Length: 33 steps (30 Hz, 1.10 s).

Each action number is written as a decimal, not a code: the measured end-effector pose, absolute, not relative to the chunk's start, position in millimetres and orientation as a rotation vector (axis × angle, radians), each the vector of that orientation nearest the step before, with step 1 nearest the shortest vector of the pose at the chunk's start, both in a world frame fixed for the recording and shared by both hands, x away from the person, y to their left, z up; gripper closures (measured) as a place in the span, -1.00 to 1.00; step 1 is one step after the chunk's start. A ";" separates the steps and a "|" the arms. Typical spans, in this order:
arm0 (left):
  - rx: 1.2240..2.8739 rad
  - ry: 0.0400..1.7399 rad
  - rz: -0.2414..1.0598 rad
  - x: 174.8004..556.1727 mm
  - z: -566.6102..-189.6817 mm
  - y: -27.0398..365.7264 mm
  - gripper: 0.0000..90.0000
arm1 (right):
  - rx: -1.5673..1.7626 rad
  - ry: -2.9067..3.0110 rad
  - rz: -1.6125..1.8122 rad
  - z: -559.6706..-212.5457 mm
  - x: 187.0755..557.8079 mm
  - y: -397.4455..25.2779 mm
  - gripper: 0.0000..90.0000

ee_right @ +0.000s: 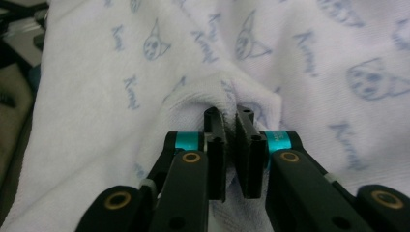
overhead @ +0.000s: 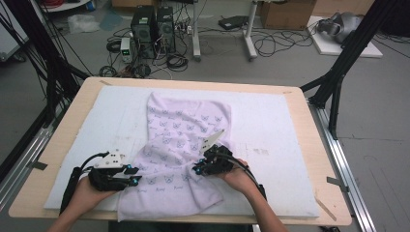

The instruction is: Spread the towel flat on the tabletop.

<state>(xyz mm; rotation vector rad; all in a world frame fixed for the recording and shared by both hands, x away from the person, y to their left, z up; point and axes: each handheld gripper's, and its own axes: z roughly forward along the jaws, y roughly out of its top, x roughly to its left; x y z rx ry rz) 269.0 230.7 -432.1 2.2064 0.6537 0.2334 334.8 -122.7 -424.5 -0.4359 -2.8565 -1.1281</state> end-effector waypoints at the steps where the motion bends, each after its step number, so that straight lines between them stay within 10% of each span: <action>1: 2.209 0.656 0.238 269.6 -432.2 230.1 0.39 | -0.448 -2.852 -1.153 -422.4 333.7 -125.5 0.69; 16: 2.228 0.690 0.251 274.5 -439.8 233.5 0.39 | -0.579 -2.818 -1.459 -409.0 282.3 -192.9 0.70; 33: 2.207 0.683 0.247 274.2 -442.4 234.9 0.57 | -0.584 -2.918 -1.287 -429.1 311.2 -153.3 0.90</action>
